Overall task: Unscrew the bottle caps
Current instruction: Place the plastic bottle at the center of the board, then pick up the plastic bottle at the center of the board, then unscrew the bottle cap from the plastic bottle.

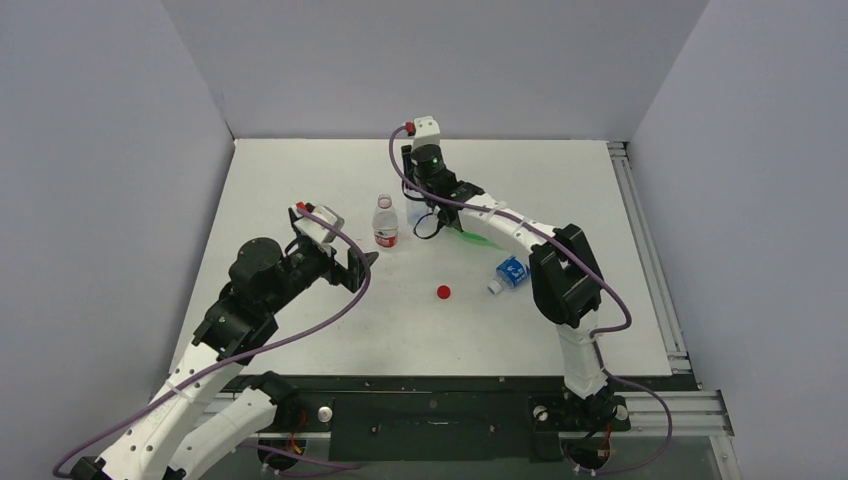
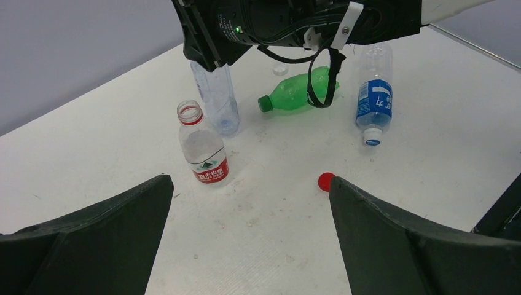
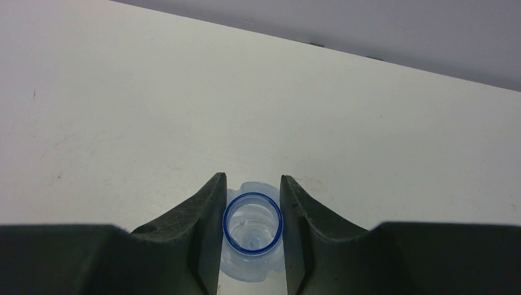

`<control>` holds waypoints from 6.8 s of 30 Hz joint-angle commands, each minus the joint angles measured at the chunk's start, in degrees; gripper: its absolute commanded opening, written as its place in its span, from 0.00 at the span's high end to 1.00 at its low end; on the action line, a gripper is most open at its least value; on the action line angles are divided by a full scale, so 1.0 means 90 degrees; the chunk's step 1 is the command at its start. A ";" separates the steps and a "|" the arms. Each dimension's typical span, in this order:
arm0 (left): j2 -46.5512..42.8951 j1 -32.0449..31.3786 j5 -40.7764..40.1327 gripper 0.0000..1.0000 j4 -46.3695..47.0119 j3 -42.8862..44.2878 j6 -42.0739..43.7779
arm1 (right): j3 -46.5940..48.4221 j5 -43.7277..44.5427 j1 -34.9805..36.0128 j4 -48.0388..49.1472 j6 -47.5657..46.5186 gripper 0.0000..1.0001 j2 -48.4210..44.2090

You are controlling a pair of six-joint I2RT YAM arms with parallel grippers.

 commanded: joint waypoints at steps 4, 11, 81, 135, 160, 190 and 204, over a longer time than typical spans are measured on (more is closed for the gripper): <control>-0.0007 0.0053 0.0153 0.04 0.0382 0.0136 -0.0078 | 0.0052 -0.0208 -0.0073 0.0061 0.0049 0.74 -0.0016; 0.0002 0.0053 0.0196 0.03 0.0454 0.0136 -0.0130 | 0.0083 -0.0329 -0.0073 -0.0118 -0.0065 0.54 -0.0029; 0.0319 0.0140 0.0728 0.03 0.0425 0.0836 -0.0461 | -0.2434 -0.2198 -0.1549 -0.1543 -0.0117 0.10 -0.0963; 0.1385 0.1045 0.3437 0.03 0.2750 0.2008 -0.5676 | -0.3391 -0.1889 0.2078 0.0916 0.1000 0.79 -0.6459; 0.1334 0.1043 0.4473 0.67 0.3542 0.1826 -0.5543 | -0.2595 -0.1657 0.2808 0.1132 0.0846 0.80 -0.5334; 0.0965 0.0688 0.5177 1.00 0.1187 0.1232 -0.1097 | -0.0405 -0.3360 0.1909 -0.1831 0.0892 0.22 -0.5337; 0.0936 0.0688 0.4939 1.00 0.1476 0.1173 -0.1401 | -0.0383 -0.2524 0.2280 -0.2204 0.0666 0.49 -0.4940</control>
